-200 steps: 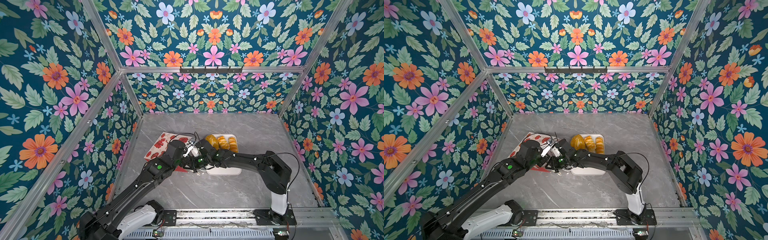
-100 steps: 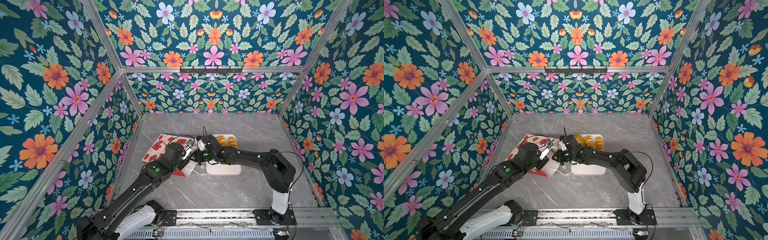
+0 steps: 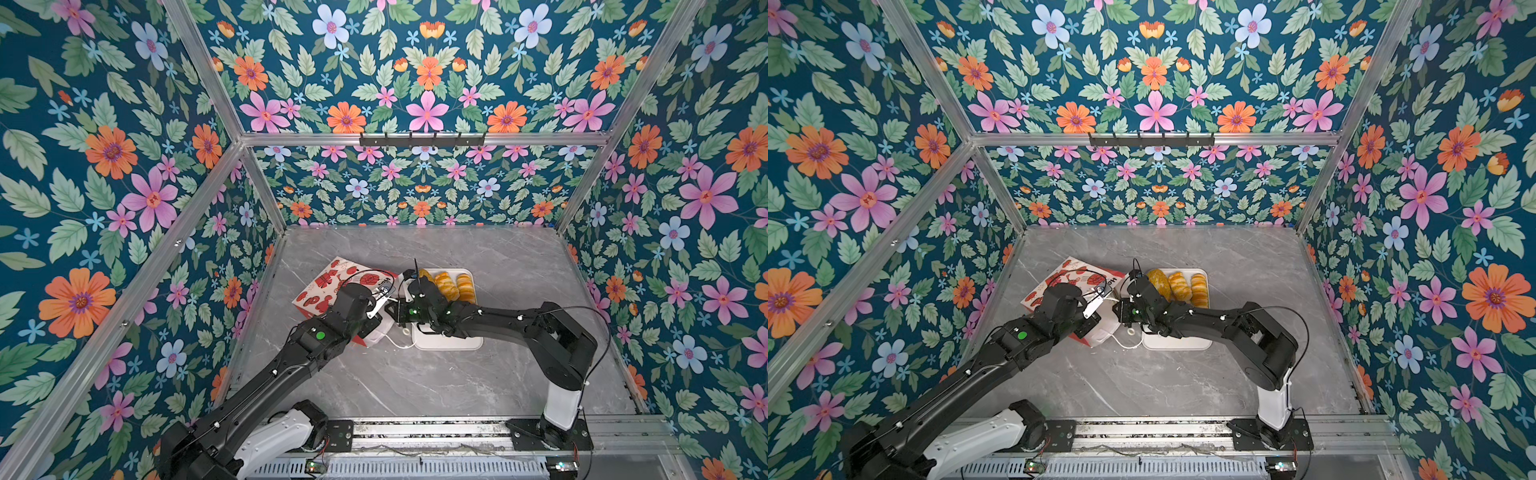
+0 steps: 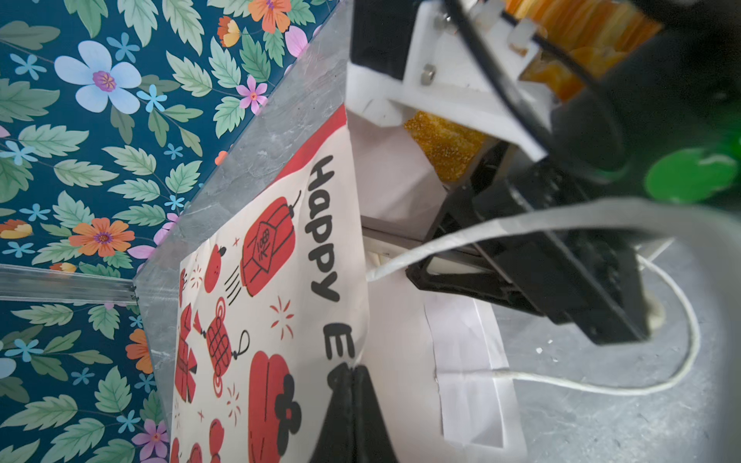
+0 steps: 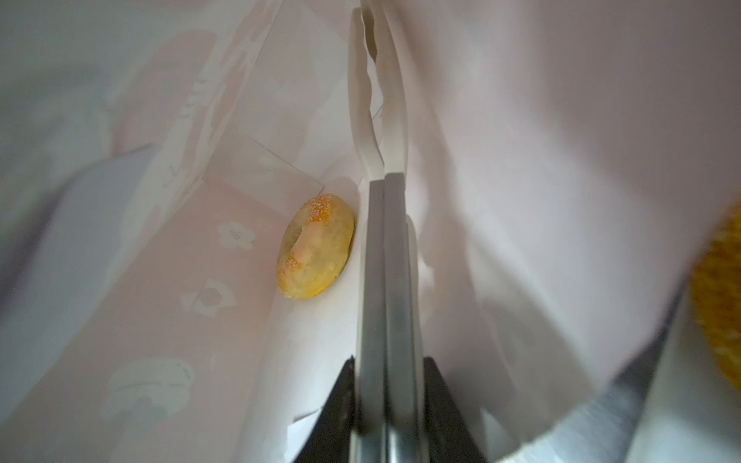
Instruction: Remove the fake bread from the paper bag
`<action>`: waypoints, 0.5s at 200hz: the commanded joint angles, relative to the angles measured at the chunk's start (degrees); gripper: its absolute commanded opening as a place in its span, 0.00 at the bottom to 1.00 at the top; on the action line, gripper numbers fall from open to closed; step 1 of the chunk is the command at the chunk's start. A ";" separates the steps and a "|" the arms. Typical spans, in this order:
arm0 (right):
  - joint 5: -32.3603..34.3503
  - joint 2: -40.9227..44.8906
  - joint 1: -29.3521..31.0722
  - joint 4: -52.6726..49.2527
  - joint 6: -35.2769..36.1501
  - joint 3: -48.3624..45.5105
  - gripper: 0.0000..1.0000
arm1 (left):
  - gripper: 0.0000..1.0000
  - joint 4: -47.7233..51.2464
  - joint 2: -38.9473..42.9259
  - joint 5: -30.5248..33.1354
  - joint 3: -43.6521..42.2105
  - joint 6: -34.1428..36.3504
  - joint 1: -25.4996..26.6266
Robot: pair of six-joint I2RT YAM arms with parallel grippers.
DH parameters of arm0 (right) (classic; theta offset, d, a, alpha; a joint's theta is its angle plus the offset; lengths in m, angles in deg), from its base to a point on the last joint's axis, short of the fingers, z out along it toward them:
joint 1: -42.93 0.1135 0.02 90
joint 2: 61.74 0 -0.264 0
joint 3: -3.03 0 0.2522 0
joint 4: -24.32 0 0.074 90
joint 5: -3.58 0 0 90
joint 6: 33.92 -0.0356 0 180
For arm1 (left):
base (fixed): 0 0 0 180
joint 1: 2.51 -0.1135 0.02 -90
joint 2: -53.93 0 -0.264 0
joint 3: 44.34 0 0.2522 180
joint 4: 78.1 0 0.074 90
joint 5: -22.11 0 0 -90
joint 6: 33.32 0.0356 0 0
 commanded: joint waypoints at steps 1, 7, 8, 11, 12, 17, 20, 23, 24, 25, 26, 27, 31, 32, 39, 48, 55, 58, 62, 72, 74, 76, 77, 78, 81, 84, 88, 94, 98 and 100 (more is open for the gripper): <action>10.31 2.42 1.61 6.80 -1.41 -2.40 0.15 | 0.00 -1.60 -1.43 3.36 0.39 2.92 -0.12; 10.90 2.69 2.14 6.89 -1.12 -2.59 0.15 | 0.00 -2.21 -2.04 3.43 0.56 3.16 -0.15; 10.93 2.70 2.19 6.85 -1.11 -2.55 0.15 | 0.00 -2.31 -2.13 3.43 0.57 3.18 -0.13; 11.03 2.72 2.39 6.82 -1.10 -2.55 0.15 | 0.00 -2.65 -2.36 3.43 0.62 3.22 -0.11; 11.03 2.71 2.45 6.82 -1.05 -2.53 0.15 | 0.00 -2.79 -2.47 3.48 0.64 3.25 -0.11; 10.42 2.52 2.73 6.81 -0.88 -2.18 0.15 | 0.00 -3.48 -2.84 3.48 0.66 3.38 -0.13; 9.78 2.45 2.80 6.75 -0.84 -1.95 0.15 | 0.00 -3.86 -2.97 3.41 0.60 3.44 -0.12; 9.16 2.07 2.84 6.51 -0.79 -1.55 0.15 | 0.00 -4.26 -3.21 3.40 0.58 3.47 -0.11; 8.91 1.99 2.89 6.49 -0.81 -1.46 0.15 | 0.00 -4.39 -3.25 3.41 0.58 3.51 -0.16; 8.70 1.91 2.91 6.39 -0.82 -1.41 0.15 | 0.00 -4.54 -3.26 3.34 0.53 3.52 -0.18; 8.42 1.82 2.93 6.29 -0.83 -1.30 0.15 | 0.00 -4.65 -3.32 3.34 0.51 3.58 -0.14; 8.15 1.74 2.93 6.20 -0.87 -1.11 0.15 | 0.00 -4.80 -3.34 3.34 0.50 3.56 -0.13; 7.27 1.45 2.86 5.74 -1.02 -0.65 0.15 | 0.00 -5.16 -3.60 3.31 0.42 3.66 -0.13; 7.09 1.38 2.90 5.66 -1.10 -0.52 0.15 | 0.00 -5.27 -3.66 3.33 0.41 3.69 -0.17; 5.85 1.02 2.94 5.02 -1.55 -0.12 0.15 | 0.00 -5.92 -4.01 3.33 0.36 3.70 -0.17; 4.44 0.96 2.93 5.02 -1.94 -0.05 0.15 | 0.00 -6.57 -4.36 3.38 0.24 3.72 -0.20; 3.52 1.11 2.89 4.98 -2.00 -0.07 0.15 | 0.00 -7.08 -4.55 3.43 0.06 3.65 -0.24; 3.04 1.11 2.88 4.74 -2.10 0.06 0.15 | 0.00 -7.25 -4.61 3.36 -0.02 3.63 -0.28; 2.29 1.26 2.91 4.17 -2.13 0.37 0.15 | 0.00 -7.43 -4.60 3.30 -0.10 3.54 -0.27; 0.54 1.45 2.93 1.67 -2.06 1.64 0.15 | 0.00 -7.83 -4.77 3.38 -0.21 3.25 -0.18; 0.15 1.47 2.87 1.07 -2.06 1.93 0.15 | 0.00 -7.91 -4.71 3.35 -0.15 3.20 -0.19; -0.27 1.47 2.90 0.28 -2.13 2.14 0.15 | 0.00 -8.00 -4.69 3.41 -0.16 3.15 -0.18; -0.51 1.56 2.92 0.12 -2.14 2.28 0.15 | 0.00 -8.05 -4.69 3.47 -0.14 3.12 -0.19; -0.75 1.56 2.88 -0.05 -2.14 2.39 0.15 | 0.00 -8.13 -4.69 3.45 -0.22 3.11 -0.15; -1.72 1.62 2.84 -0.64 -2.09 2.64 0.14 | 0.00 -8.26 -4.67 3.43 -0.29 3.10 -0.19; -2.76 1.66 2.78 -1.15 -2.14 2.94 0.14 | 0.00 -8.43 -4.64 3.42 -0.30 3.01 -0.21; -3.92 1.72 2.62 -1.75 -2.40 3.22 0.14 | 0.00 -8.73 -4.61 3.42 -0.38 2.86 -0.20; -6.46 1.74 2.37 -2.62 -2.88 3.57 0.15 | 0.00 -9.10 -4.52 3.56 -0.42 2.69 -0.25; -8.23 1.74 2.13 -3.27 -3.23 3.78 0.14 | 0.00 -9.41 -4.51 3.71 -0.46 2.59 -0.27; -9.05 1.74 1.97 -3.53 -3.39 3.88 0.14 | 0.00 -9.54 -4.45 3.77 -0.47 2.58 -0.26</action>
